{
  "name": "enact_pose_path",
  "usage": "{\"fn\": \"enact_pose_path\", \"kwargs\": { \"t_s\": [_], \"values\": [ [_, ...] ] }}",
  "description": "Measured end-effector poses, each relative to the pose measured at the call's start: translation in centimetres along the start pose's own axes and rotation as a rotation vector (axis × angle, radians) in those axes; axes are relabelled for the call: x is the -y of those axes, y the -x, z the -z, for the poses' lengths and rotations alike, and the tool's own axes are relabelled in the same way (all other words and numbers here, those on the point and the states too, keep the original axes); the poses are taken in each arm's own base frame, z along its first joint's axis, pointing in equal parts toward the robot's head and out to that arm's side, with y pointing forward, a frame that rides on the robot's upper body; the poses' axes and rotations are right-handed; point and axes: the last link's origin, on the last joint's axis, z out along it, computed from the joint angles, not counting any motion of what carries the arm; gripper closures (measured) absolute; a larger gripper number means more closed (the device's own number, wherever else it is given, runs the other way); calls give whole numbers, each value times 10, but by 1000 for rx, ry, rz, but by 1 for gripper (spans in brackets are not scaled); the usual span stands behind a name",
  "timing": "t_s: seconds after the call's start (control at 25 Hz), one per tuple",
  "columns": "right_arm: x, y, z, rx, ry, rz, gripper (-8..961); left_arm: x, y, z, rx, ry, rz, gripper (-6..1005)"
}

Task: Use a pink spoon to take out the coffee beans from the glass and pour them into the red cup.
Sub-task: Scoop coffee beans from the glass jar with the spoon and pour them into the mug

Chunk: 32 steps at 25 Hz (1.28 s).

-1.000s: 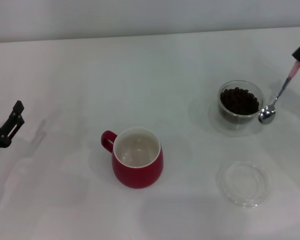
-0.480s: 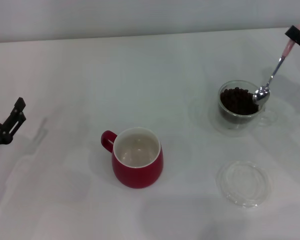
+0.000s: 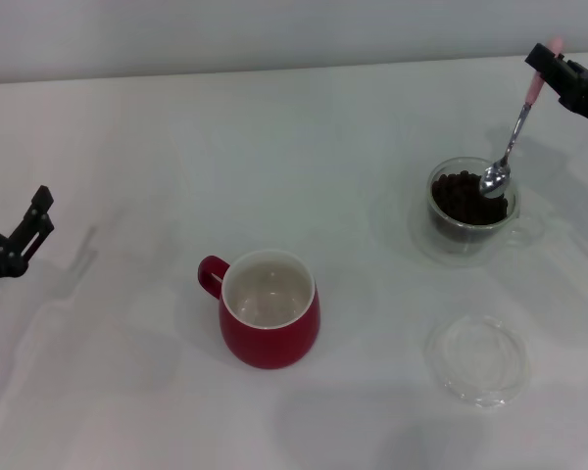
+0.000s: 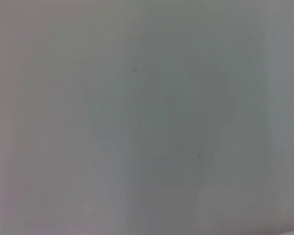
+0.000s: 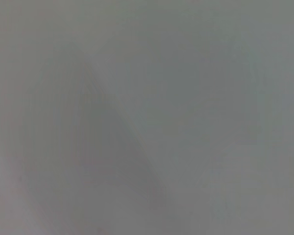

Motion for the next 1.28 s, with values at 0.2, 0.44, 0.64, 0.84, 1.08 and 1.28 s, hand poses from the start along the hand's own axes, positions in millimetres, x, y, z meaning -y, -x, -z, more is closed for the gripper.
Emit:
{"fn": "enact_pose_path", "kwargs": {
  "t_s": [0.2,0.44,0.64,0.84,1.08,1.28],
  "values": [
    [-4,-3,-1,-10,20,79,803,0,1,0,5,-2,2,238],
    [-9,-11,-2,-22,47,138,804,0,1,-1,7,-1,3,237],
    [-10,-13,-2,-25,50,164,805,0,1,-1,10,-2,3,237],
    [-10,-13,-2,-25,49,182,805,0,2,-1,11,-2,3,238],
    [-9,-11,-1,-8,42,203,805,0,2,0,12,-3,1,238],
    [-9,-13,-1,-1,31,192,805,1,1,-1,10,-3,-3,237]
  ]
}}
